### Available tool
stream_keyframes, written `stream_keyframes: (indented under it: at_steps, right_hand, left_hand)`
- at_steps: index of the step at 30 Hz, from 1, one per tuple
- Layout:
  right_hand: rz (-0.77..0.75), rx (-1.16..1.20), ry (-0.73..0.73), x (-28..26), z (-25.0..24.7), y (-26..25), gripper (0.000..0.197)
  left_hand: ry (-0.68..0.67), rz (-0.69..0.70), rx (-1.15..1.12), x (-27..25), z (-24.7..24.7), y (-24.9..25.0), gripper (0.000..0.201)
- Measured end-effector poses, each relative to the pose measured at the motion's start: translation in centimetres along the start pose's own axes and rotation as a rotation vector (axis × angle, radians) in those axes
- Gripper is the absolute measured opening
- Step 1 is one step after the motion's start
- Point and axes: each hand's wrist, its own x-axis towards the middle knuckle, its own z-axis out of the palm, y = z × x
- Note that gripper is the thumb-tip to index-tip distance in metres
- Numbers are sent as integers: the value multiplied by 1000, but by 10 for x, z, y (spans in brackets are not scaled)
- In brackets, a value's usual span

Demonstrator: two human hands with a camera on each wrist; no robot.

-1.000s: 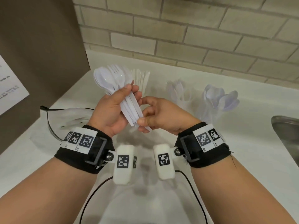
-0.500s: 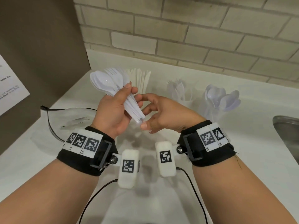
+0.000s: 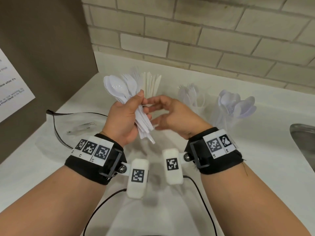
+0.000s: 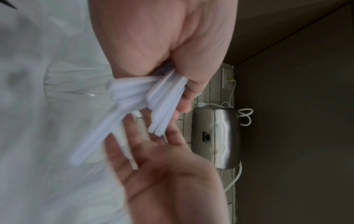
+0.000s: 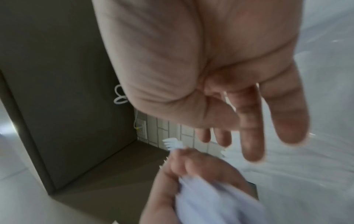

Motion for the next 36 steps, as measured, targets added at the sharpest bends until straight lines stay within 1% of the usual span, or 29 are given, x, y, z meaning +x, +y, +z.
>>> stream_keyframes:
  at_steps: [2,4,5,6,8,10,11,13,14,15,17,19,21,23,25,26,27,29,31,32,36]
  right_hand:
    - [-11,92,97,3,-10,-8,43]
    - [-13,192,154,5,-11,-16,25]
    - [-24,204,179,6,-10,-17,19]
    - [-43,187,215,8,-7,-17,19]
    - [-81,163,314,14,-1,-15,25]
    - [-102,175,437,20,2,-13,32]
    - [-115,201,503,21,3,-12,32]
    - [-164,306,615,21,2,-15,23]
    - [-195,359,644,20,0,-17,19]
    - [-218,388,650,19,-1,-20,16]
    - [-228,395,604,17,0,-23,15]
    - [-219,439,542,16,3,-24,16]
    - [-192,460,496,16,4,-23,16]
    - [-121,325,449,16,3,-20,18]
    - [-36,217,350,14,3,-13,32]
    - [-11,226,279,13,4,-11,30]
    - [0,263,218,12,5,-9,24]
    - [25,335,171,10,6,-10,14]
    - [35,362,204,9,6,-13,9]
    - [36,365,240,9,6,-14,11]
    - [20,443,449,13,5,-19,18]
  left_hand:
    - [-54,-43,39,-2,-2,0,6]
    - [-126,-95,93,-5,-2,0,8]
    - [-153,-109,128,-7,-1,-1,9]
    - [-174,-120,161,-8,0,-1,10]
    - [-185,-127,217,-8,0,-1,13]
    - [-163,-123,233,-7,0,0,20]
    - [-148,-122,225,-6,0,0,23]
    - [-97,-128,200,-4,0,0,26]
    - [-72,-131,193,-4,0,0,24]
    - [-55,-135,199,-3,-1,0,22]
    - [-60,-150,230,-3,-2,-1,21]
    - [-82,-153,260,-4,-1,-2,17]
    - [-61,-141,312,-4,-1,-3,10]
    - [-27,-124,345,-5,-1,-3,4]
    - [-39,-113,357,-4,-1,-1,5]
    - [-56,-114,362,-5,0,0,8]
    - [-73,-118,364,-5,-1,1,11]
    - [-108,-139,343,-6,-2,2,14]
    - [-144,-160,305,-7,-3,3,18]
    - [-158,-167,283,-7,-3,4,20]
    - [-160,-195,196,-6,-5,5,27]
